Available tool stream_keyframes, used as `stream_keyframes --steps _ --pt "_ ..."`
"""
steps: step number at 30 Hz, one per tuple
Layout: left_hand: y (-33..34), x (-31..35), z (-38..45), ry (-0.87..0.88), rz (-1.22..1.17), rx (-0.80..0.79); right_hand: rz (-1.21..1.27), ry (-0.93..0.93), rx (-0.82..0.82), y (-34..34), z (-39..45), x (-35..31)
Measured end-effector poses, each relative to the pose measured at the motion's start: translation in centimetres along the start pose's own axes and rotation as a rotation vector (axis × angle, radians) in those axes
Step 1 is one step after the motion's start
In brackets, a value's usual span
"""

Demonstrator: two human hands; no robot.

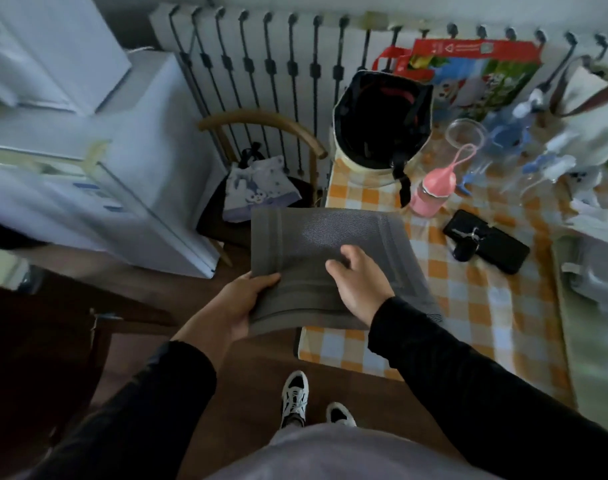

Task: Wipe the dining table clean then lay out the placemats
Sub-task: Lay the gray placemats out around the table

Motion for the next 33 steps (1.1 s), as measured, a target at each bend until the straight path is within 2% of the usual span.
stream_keyframes --steps 7,13,24,33 --pt "-2.7 -4.3 -6.7 0.134 -0.216 0.175 -0.134 -0.182 -0.127 2.6 -2.1 -1.7" --pt "-5.6 -7.8 -13.5 0.239 -0.349 0.347 -0.307 -0.354 -0.212 7.9 -4.8 -5.1" --pt "-14.5 -14.0 -28.1 0.509 -0.571 0.587 -0.524 -0.772 -0.254 21.6 -13.4 -14.8" --pt "-24.9 -21.5 -41.9 0.625 -0.693 0.705 -0.712 -0.951 -0.267 36.3 -21.7 -20.8"
Point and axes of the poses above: each hand's wrist, its own z-axis towards the middle knuckle, its own y-axis out of the palm, x = y × z, the point moved 2 cm from there along z, towards the middle knuckle, and after that the axes turned 8 degrees about -x, right-handed, at the moved point
